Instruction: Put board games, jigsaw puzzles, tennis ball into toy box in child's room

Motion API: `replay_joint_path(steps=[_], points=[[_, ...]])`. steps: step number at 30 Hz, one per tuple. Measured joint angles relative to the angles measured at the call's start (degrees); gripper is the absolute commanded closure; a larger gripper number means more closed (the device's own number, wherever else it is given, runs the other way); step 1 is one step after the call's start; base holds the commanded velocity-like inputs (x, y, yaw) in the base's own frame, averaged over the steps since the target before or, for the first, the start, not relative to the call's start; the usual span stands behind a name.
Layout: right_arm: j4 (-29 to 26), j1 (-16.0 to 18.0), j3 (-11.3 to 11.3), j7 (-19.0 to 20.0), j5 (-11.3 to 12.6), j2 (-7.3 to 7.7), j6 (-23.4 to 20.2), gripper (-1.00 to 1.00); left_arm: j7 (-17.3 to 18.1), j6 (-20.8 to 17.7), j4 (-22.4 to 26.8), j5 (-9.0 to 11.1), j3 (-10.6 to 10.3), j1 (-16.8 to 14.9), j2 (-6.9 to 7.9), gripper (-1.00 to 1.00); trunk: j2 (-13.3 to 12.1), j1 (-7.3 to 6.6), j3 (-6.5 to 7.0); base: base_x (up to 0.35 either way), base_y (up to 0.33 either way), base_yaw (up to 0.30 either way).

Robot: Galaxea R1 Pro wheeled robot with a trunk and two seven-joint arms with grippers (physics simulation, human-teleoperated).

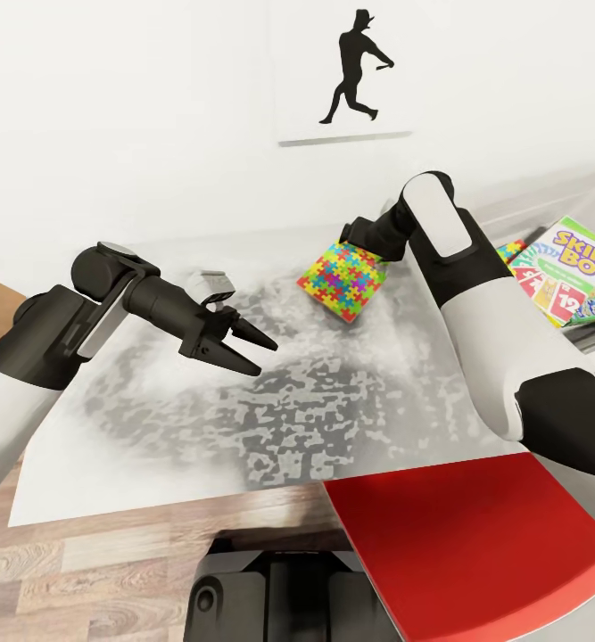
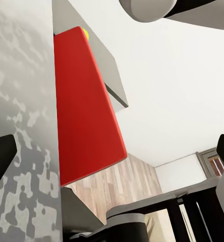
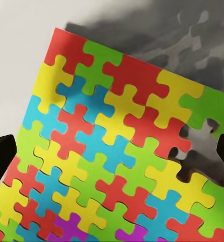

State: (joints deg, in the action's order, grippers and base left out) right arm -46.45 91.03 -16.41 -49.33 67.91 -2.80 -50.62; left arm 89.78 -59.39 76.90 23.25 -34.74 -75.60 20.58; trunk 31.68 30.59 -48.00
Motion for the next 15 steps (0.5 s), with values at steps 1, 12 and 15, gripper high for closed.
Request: replay_joint_path(steps=[1,12,15], points=[[0.0,0.0,0.0,0.0,0.0,0.05,0.0,-1.0,0.0,0.0,0.0,0.0,0.0,0.0,0.01,-1.0,0.0,0.0,0.0,0.0,0.0,0.0],[2.3,0.0,-0.3,0.1,-0.1,-0.29,0.3,-1.0,0.0,0.0,0.0,0.0,0.0,0.0,0.07,-1.0,0.0,0.0,0.0,0.0,0.0,0.0],[2.4,0.0,-0.4,0.1,-0.1,-0.3,0.3,-1.0,0.0,0.0,0.0,0.0,0.0,0.0,0.1,-1.0,0.0,0.0,0.0,0.0,0.0,0.0]])
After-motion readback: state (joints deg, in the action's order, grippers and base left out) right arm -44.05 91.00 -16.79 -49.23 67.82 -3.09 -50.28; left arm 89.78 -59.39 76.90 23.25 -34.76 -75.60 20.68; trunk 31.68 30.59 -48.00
